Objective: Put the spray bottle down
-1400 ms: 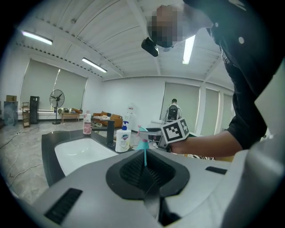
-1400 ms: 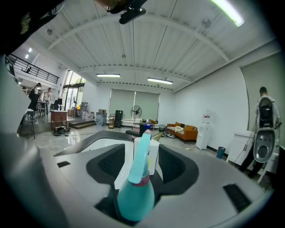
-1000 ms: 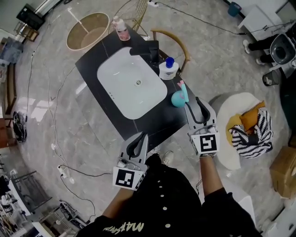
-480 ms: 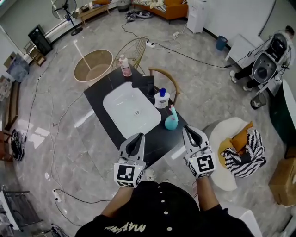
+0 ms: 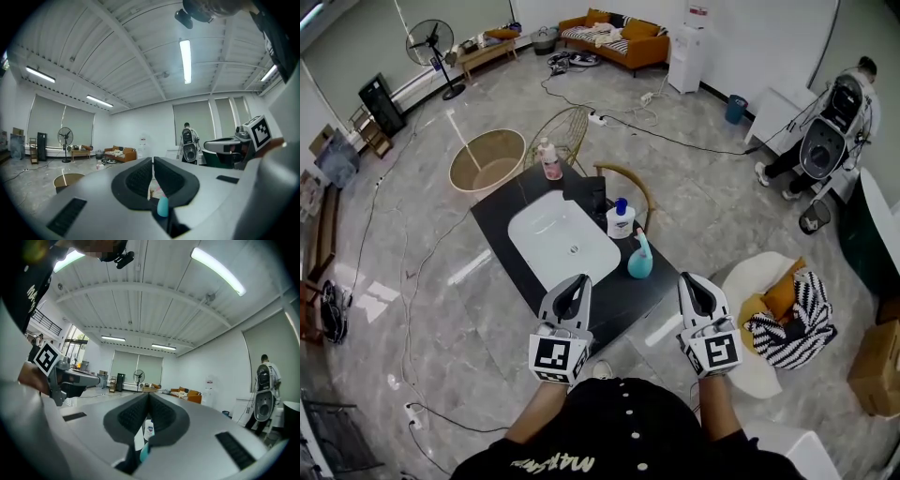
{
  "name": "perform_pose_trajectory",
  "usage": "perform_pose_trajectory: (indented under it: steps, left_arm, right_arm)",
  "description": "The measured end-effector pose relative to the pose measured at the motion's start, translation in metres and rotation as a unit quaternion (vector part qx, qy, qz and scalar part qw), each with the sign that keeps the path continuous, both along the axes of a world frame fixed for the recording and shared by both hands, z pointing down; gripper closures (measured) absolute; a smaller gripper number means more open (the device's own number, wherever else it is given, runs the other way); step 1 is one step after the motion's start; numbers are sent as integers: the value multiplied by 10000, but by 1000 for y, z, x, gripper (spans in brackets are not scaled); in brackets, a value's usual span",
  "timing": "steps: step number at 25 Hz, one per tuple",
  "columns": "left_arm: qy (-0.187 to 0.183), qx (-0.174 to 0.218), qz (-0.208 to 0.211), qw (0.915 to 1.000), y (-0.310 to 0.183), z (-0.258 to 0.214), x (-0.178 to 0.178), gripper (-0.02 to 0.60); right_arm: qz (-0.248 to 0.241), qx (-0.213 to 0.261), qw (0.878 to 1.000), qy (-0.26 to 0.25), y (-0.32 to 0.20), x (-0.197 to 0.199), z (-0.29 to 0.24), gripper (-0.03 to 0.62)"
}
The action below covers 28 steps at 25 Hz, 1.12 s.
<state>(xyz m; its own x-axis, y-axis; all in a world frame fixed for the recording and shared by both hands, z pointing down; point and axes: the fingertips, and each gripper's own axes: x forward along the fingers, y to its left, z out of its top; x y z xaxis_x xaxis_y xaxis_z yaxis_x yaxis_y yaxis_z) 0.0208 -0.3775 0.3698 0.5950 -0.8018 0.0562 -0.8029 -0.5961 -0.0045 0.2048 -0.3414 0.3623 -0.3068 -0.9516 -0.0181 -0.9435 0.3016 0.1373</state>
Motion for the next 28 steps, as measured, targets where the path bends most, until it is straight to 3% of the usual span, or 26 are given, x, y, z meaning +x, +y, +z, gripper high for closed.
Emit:
perform_pose_trajectory:
  steps: [28]
  left_arm:
    - [-50,47,-19,10000,5,-1,-8,558]
  right_arm:
    - [110,45,9999,-24,5,-5,-3,599]
